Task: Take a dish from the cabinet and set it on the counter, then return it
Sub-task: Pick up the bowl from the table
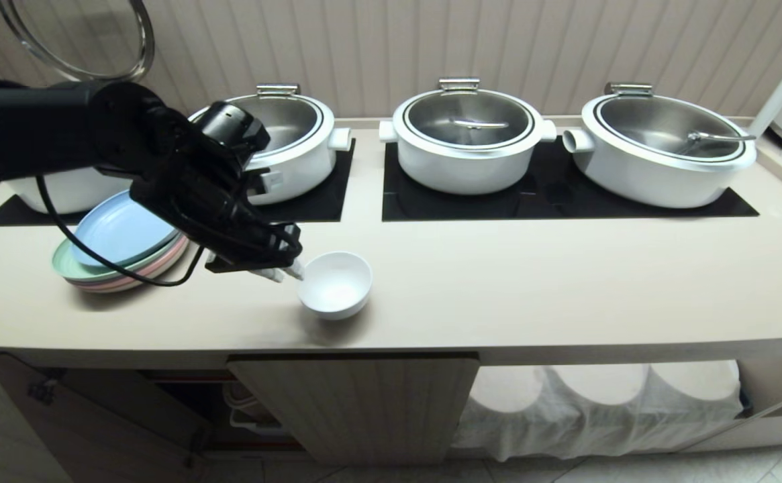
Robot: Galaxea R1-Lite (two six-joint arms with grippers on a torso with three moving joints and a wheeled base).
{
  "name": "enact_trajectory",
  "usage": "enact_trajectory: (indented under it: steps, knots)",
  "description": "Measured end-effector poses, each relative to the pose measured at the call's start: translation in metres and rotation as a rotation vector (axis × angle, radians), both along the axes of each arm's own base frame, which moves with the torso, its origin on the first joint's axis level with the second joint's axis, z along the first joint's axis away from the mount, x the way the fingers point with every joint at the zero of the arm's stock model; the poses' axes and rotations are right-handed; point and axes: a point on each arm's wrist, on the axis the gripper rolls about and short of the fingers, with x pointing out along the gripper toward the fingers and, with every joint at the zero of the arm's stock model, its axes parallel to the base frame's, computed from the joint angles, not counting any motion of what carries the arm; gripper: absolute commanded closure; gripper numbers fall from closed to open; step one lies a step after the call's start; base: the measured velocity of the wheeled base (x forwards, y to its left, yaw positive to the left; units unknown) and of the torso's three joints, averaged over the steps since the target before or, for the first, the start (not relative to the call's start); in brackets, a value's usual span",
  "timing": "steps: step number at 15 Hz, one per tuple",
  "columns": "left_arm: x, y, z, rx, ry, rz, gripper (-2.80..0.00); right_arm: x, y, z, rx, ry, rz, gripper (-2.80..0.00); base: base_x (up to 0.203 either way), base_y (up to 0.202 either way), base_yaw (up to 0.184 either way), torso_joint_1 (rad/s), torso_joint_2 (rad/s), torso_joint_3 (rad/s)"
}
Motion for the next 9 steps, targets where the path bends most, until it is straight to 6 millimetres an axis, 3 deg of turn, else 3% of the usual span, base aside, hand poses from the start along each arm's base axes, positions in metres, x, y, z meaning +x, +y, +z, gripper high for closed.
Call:
enact_trajectory:
  steps: [9]
  knots:
    - [0.0029,-0.0015,0.003,-0.004,-0.018,-0.005,-2.8,0.0,0.0,0.0,0.0,0.0,0.0,0.0,0.0,0.0,0.0,0.0,0.0,0.0]
